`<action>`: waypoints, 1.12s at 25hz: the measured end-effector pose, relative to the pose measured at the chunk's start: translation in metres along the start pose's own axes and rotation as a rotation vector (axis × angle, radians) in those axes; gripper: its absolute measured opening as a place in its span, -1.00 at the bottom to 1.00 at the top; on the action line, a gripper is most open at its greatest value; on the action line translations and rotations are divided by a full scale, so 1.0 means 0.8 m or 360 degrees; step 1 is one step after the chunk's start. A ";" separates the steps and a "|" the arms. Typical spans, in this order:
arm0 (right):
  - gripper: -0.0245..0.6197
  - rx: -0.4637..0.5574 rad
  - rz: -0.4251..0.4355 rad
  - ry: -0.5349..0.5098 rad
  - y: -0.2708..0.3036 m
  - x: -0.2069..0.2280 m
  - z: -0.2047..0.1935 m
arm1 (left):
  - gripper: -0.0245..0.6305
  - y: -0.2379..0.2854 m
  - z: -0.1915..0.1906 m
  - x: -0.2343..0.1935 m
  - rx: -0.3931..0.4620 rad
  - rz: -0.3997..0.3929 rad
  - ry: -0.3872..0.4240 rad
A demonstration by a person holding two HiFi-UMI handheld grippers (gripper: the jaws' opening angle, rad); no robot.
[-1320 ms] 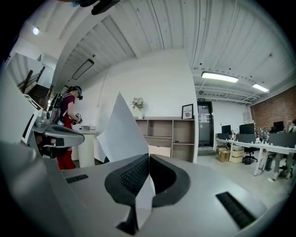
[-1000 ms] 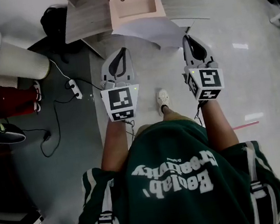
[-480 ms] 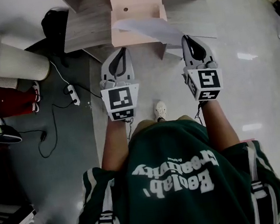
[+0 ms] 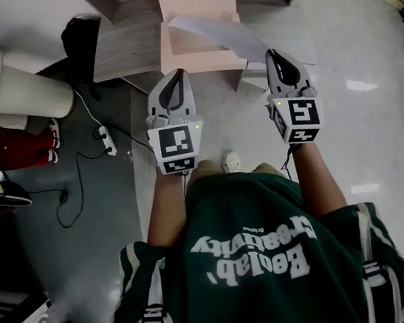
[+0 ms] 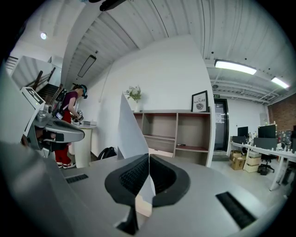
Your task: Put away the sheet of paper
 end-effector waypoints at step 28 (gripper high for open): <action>-0.82 -0.0170 -0.0067 -0.0095 0.277 0.033 0.018 | -0.87 0.272 -0.020 -0.154 -0.0077 -0.0147 -0.0027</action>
Point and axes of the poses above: the fingertips, and each gripper's own axes: y forward along the fingers, x to its right, z out of its top, the point moved 7 cm from there along -y, backward along the fingers, and after that the axes turned 3 degrees about z, right-handed, at the moved point
